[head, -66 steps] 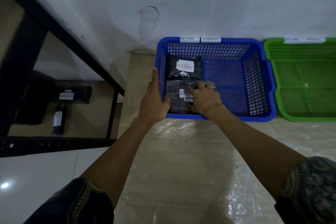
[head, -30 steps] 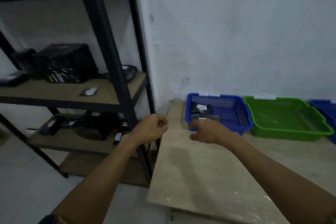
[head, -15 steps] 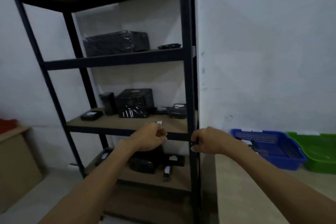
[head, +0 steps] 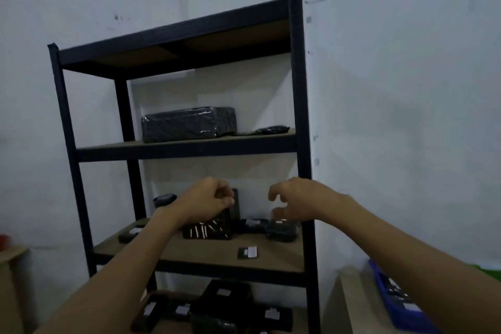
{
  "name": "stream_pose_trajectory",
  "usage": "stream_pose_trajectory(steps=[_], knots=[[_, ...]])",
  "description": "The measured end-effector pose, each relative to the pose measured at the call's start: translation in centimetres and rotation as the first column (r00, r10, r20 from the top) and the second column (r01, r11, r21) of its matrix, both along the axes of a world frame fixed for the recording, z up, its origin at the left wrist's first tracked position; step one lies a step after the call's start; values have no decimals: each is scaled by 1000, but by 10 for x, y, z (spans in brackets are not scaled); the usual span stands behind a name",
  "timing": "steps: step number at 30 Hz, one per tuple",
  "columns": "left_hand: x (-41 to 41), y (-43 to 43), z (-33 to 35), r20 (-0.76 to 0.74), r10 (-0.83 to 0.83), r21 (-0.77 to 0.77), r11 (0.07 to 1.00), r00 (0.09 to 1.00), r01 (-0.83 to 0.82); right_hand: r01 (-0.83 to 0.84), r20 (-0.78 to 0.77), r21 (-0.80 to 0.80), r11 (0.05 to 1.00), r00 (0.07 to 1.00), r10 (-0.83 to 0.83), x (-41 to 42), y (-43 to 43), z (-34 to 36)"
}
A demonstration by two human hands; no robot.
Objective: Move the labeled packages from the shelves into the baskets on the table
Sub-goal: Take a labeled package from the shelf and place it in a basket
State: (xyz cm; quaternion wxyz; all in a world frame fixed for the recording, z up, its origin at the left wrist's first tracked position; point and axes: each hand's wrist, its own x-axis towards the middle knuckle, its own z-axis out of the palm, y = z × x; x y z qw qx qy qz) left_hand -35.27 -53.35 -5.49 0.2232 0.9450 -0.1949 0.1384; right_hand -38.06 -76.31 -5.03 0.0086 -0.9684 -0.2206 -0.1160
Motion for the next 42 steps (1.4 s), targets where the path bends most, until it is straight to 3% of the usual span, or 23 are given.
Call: stream_pose_trajectory(steps=[4, 8, 15, 21, 30, 35, 42], knots=[[44, -7, 21, 121, 36, 38, 998, 992, -41, -2, 96, -8, 1000, 995, 3, 39, -1, 17], [91, -15, 42, 247, 22, -41, 999, 969, -12, 12, 231, -20, 1000, 973, -7, 85, 0, 23], [185, -25, 83, 368, -29, -8, 999, 929, 34, 100, 488, -38, 994, 870, -69, 160, 9, 20], [264, -23, 107, 237, -44, 35, 999, 970, 37, 130, 629, 43, 991, 767, -128, 211, 30, 31], [319, -27, 112, -30, -108, 169, 979, 994, 112, 220, 547, 115, 969, 800, -247, 241, 50, 43], [324, -19, 109, 42, -140, 53, 989, 989, 137, 317, 446, 110, 942, 831, -332, 241, 55, 49], [313, -6, 106, 220, -164, -44, 983, 962, 178, 197, 746, 177, 964, 613, -262, 254, 44, 14]])
